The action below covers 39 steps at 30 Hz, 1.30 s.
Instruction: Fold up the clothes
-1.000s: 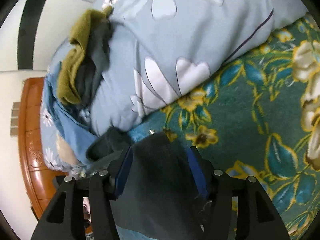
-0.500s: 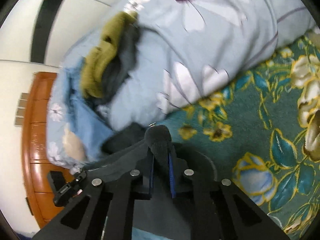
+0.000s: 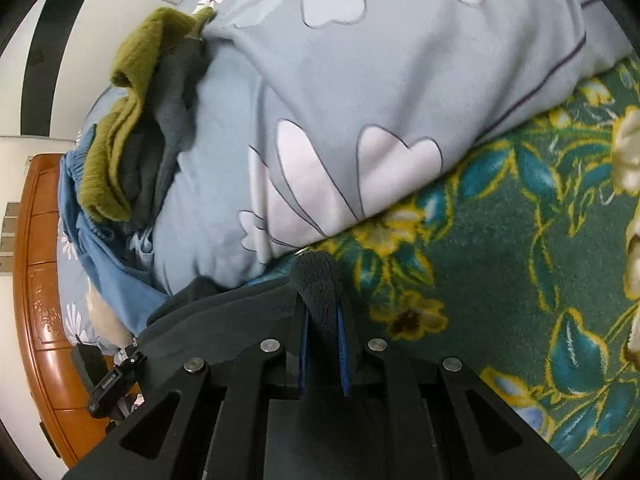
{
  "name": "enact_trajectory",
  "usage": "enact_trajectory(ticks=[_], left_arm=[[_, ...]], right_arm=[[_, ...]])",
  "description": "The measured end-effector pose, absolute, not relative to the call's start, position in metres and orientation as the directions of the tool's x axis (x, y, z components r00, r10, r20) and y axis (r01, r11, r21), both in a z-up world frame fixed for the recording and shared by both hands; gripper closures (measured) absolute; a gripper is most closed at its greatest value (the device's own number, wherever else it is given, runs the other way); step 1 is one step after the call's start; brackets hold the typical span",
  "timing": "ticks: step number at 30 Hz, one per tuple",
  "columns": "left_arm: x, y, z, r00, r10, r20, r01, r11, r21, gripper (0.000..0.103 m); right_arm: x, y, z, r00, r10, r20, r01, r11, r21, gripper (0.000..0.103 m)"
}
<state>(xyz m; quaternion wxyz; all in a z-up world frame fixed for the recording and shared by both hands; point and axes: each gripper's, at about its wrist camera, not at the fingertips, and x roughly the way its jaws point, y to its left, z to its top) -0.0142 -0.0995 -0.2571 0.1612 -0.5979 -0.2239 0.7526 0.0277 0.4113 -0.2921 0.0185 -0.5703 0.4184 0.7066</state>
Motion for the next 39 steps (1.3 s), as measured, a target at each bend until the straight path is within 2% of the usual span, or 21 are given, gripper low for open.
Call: enact_trajectory(ticks=[3,4,5,7,8,14,19,21,23,27,28,29,31,35,39], left_arm=[[-0.011,-0.104,-0.250,-0.236,0.550,-0.801,0.033,-0.819,-0.573,0.073],[-0.008,-0.106,-0.244,-0.241,0.556,-0.795,0.030,-0.815,-0.579,0.066],[-0.004,-0.108,-0.238,-0.250,0.553,-0.795,0.025,-0.817,-0.576,0.051],[0.006,-0.113,-0.226,-0.268,0.550,-0.791,0.015,-0.819,-0.574,0.032],[0.015,-0.116,-0.220,-0.274,0.550,-0.789,0.012,-0.818,-0.575,0.031],[0.079,-0.129,-0.206,-0.220,0.483,-0.848,-0.010,-0.870,-0.493,0.031],[0.122,-0.112,-0.224,-0.142,0.430,-0.892,-0.051,-0.903,-0.427,0.034],[0.130,-0.110,-0.232,-0.121,0.434,-0.893,-0.046,-0.901,-0.432,0.045],[0.130,-0.111,-0.236,-0.116,0.464,-0.878,-0.027,-0.886,-0.464,0.060],[0.134,-0.119,-0.239,-0.118,0.512,-0.851,0.010,-0.856,-0.517,0.067],[0.136,-0.122,-0.239,-0.123,0.527,-0.841,0.021,-0.846,-0.533,0.067],[0.137,-0.126,-0.239,-0.127,0.541,-0.832,0.033,-0.836,-0.548,0.067],[0.141,-0.134,-0.238,-0.138,0.567,-0.812,0.056,-0.814,-0.578,0.067],[0.147,-0.141,-0.243,-0.139,0.593,-0.793,0.089,-0.790,-0.607,0.066],[0.149,-0.146,-0.247,-0.155,0.628,-0.763,0.133,-0.752,-0.646,0.067]], right_arm=[[0.023,0.406,-0.291,-0.346,-0.456,-0.820,-0.499,-0.651,0.572,0.088],[0.022,0.405,-0.288,-0.344,-0.453,-0.823,-0.494,-0.658,0.569,0.086],[0.021,0.405,-0.285,-0.342,-0.450,-0.825,-0.488,-0.665,0.565,0.085],[0.022,0.405,-0.278,-0.343,-0.437,-0.832,-0.482,-0.678,0.555,0.078],[0.024,0.407,-0.272,-0.350,-0.426,-0.834,-0.480,-0.683,0.550,0.074],[0.073,0.405,-0.241,-0.363,-0.382,-0.850,-0.489,-0.698,0.523,0.072],[0.119,0.389,-0.244,-0.322,-0.404,-0.856,-0.539,-0.666,0.516,0.072],[0.124,0.377,-0.242,-0.307,-0.408,-0.860,-0.533,-0.675,0.510,0.072],[0.116,0.364,-0.236,-0.319,-0.423,-0.848,-0.499,-0.686,0.530,0.072],[0.071,0.328,-0.212,-0.342,-0.483,-0.806,-0.346,-0.733,0.586,0.072],[0.055,0.315,-0.207,-0.334,-0.508,-0.794,-0.285,-0.749,0.598,0.069],[0.038,0.301,-0.202,-0.321,-0.528,-0.786,-0.219,-0.766,0.604,0.058],[0.006,0.269,-0.194,-0.288,-0.553,-0.781,-0.077,-0.800,0.595,0.047],[-0.041,0.206,-0.196,-0.171,-0.557,-0.813,0.186,-0.828,0.528,0.047],[-0.058,0.163,-0.213,-0.040,-0.491,-0.870,0.388,-0.810,0.439,0.047]])
